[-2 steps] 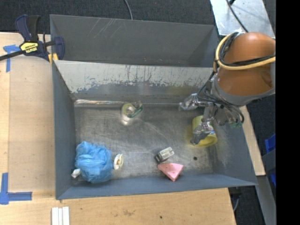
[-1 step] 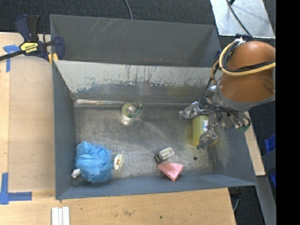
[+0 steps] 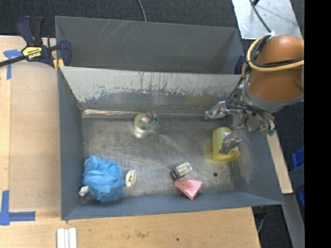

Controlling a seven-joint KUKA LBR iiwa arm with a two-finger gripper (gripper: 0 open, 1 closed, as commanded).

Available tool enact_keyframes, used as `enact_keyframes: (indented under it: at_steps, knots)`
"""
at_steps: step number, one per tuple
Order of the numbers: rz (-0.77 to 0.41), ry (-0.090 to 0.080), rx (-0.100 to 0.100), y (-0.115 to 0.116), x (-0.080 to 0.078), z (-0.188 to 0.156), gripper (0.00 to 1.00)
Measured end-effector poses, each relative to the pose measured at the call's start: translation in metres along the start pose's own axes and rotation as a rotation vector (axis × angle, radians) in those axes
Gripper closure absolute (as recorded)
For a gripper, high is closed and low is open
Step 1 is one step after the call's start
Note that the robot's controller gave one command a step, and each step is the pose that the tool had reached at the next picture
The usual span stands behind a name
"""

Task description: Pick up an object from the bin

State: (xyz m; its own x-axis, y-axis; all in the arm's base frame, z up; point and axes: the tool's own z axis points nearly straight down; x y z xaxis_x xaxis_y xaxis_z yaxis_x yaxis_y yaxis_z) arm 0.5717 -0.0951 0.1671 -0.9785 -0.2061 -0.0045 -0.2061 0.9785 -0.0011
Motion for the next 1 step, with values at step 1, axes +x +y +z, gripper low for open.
enact_keyframes:
  at_steps: [1]
  knots:
    - [-0.155,-0.005,0.003,-0.0171,0.0031,0.0404,0.0]
